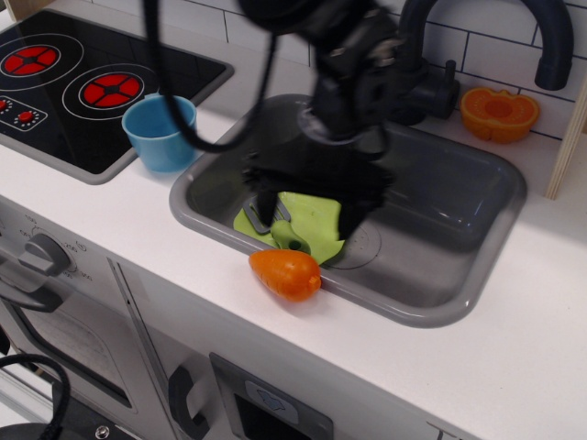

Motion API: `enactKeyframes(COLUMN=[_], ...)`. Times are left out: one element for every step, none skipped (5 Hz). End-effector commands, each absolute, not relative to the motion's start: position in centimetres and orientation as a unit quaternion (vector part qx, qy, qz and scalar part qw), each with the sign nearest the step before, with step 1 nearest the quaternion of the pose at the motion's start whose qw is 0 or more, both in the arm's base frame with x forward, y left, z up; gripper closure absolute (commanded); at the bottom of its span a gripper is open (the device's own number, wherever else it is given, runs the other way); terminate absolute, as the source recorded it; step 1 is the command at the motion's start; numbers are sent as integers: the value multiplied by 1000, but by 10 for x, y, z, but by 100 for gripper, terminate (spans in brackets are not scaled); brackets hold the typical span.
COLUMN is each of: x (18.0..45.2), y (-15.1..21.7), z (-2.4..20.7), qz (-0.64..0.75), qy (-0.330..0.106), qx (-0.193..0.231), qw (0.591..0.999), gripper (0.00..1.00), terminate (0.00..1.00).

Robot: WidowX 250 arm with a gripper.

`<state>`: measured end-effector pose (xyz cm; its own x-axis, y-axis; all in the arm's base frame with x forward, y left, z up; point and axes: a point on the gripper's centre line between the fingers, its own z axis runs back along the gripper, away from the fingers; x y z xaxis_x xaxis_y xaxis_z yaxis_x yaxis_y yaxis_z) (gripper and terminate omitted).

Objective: Take spatula off plate sink

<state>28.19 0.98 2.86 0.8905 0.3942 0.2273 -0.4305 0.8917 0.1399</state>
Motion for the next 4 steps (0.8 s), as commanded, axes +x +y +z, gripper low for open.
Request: enactKeyframes(x=[292, 294, 292, 298], y=[20, 22, 22, 19], z=[14, 5, -1, -2], qz=[206, 209, 206, 209], qy=[-140, -142, -137, -131], qx=[55, 63, 67, 64], qw=[967, 966, 967, 967], gripper=[0, 0, 0, 0], terminate=[0, 0, 0, 0])
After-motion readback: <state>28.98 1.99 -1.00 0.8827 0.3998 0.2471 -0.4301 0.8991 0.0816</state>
